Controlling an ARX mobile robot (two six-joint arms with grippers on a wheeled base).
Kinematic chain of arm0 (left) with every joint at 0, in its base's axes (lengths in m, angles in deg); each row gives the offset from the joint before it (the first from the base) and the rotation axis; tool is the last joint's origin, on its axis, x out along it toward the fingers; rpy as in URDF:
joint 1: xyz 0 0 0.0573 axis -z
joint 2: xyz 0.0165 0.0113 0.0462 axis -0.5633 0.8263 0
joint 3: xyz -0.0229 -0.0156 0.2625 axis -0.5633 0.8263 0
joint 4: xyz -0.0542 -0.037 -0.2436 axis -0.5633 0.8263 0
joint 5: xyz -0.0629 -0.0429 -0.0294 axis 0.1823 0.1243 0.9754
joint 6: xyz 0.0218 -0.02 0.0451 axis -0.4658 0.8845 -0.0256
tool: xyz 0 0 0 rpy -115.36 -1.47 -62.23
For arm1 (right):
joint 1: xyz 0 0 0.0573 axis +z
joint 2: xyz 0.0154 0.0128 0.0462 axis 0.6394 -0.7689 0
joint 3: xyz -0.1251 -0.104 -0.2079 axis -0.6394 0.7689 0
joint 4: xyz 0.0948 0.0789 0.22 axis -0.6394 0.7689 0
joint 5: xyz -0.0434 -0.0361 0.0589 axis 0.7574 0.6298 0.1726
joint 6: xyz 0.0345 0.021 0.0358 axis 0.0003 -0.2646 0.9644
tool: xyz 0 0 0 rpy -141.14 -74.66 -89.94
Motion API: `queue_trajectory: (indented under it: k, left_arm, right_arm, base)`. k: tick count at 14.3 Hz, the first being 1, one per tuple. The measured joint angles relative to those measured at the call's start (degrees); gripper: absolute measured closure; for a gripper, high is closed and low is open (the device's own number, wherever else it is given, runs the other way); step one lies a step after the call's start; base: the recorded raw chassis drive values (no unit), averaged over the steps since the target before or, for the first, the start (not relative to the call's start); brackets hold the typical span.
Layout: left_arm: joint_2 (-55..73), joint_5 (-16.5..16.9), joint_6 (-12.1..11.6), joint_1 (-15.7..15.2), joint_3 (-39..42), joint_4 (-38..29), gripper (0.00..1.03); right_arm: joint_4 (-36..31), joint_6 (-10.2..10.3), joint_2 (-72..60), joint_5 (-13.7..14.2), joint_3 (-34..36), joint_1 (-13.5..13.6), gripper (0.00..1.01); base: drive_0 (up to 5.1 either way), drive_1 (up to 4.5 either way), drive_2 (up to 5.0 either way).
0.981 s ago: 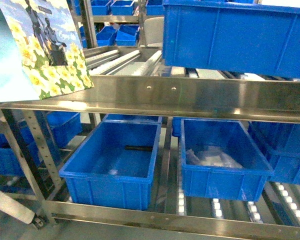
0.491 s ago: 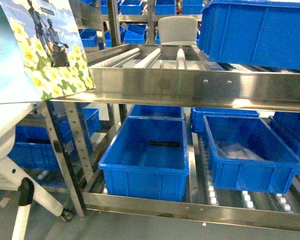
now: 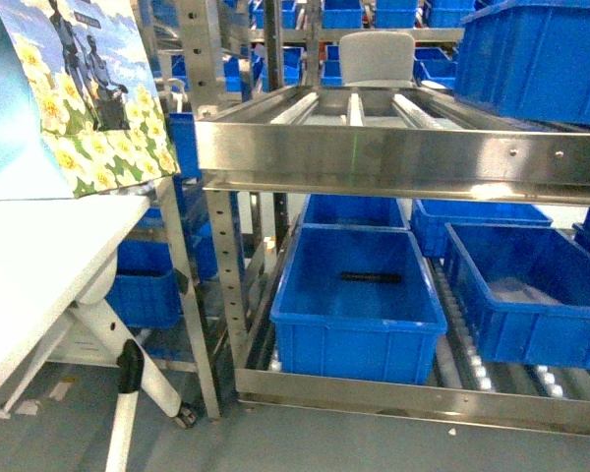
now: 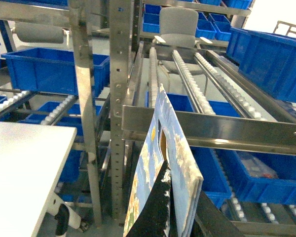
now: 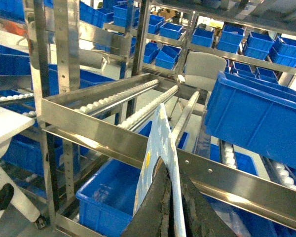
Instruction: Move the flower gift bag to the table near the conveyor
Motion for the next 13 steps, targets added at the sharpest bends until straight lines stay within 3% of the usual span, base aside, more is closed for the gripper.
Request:
queue_trajectory:
  k: [13]
  left_arm:
    - [0.0,0.0,0.0,0.0,0.0,0.1,1.01]
  right_arm:
    - [0.1,0.0,0.0,0.0,0.0,0.0,0.99]
  base:
    - [-5.0,1.52,3.2]
